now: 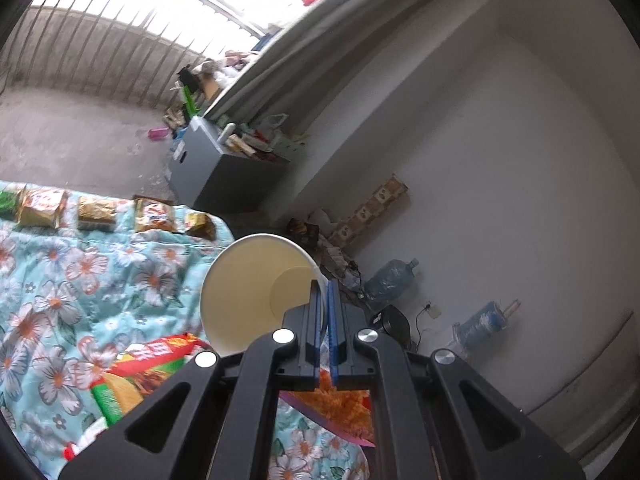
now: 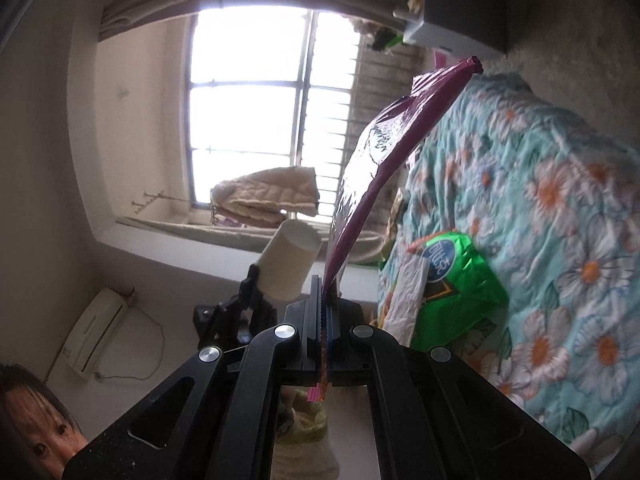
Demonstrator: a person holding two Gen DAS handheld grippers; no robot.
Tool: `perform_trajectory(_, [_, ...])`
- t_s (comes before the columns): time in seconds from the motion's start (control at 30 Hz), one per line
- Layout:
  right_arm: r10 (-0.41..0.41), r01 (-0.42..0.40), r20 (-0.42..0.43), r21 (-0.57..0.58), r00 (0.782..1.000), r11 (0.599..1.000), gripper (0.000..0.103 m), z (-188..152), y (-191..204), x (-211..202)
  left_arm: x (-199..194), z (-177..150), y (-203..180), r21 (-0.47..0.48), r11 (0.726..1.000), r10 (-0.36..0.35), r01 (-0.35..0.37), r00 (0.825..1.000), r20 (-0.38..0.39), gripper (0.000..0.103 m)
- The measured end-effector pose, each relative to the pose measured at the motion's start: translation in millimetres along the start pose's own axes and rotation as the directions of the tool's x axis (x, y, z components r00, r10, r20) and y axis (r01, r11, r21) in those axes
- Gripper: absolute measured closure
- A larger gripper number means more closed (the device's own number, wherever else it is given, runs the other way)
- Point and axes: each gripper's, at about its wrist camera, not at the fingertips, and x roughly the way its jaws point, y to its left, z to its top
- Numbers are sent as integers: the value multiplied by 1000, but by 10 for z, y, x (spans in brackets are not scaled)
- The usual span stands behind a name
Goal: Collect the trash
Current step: 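Lift the cup and bags and carry them to the blue wastebasket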
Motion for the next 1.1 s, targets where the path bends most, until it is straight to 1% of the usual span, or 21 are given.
perform_trajectory(0.13, [4, -4, 38, 9, 999, 1000, 103, -7, -20, -166, 76, -111, -316, 60, 998, -25, 25, 1000, -10, 100])
perform_trajectory(0.33, [15, -18, 110, 28, 994, 999, 103, 14, -121, -499, 284, -261, -714, 120, 992, -47, 51, 998, -32, 101])
perform_trajectory(0.43, [15, -21, 157, 37, 988, 999, 103, 43, -178, -680, 432, -352, -933, 173, 984, -32, 39, 999, -42, 100])
perform_trajectory(0.53, [12, -24, 212, 54, 977, 998, 103, 64, -274, -890, 654, -467, -1142, 217, 976, -19, 31, 998, -57, 101])
perform_trajectory(0.67, [-3, -23, 289, 88, 957, 996, 103, 96, -447, -1212, 950, -606, -1361, 234, 971, -32, 53, 995, -94, 100])
perform_trajectory(0.77, [-27, -11, 338, 108, 941, 994, 103, 119, -580, -1454, 1197, -751, -1582, 276, 959, -35, 67, 992, -118, 100])
perform_trajectory(0.87, [-75, 27, 397, 126, 915, 992, 103, 145, -711, -1722, 1492, -937, -1776, 295, 951, -45, 92, 986, -161, 100])
perform_trajectory(0.97, [-146, 86, 462, 149, 875, 985, 103, 177, -827, -2027, 1874, -1173, -1967, 315, 942, -48, 116, 975, -218, 100])
perform_trajectory(1.0, [-181, 116, 488, 160, 854, 980, 103, 189, -866, -2140, 1965, -1234, -2001, 316, 941, -49, 123, 971, -233, 100])
perform_trajectory(1.07, [-240, 168, 527, 182, 815, 969, 103, 209, -934, -2313, 2234, -1387, -2086, 315, 939, -49, 141, 958, -282, 100])
perform_trajectory(1.1, [-285, 210, 550, 197, 785, 958, 103, 221, -976, -2417, 2360, -1465, -2122, 316, 938, -45, 145, 952, -304, 100])
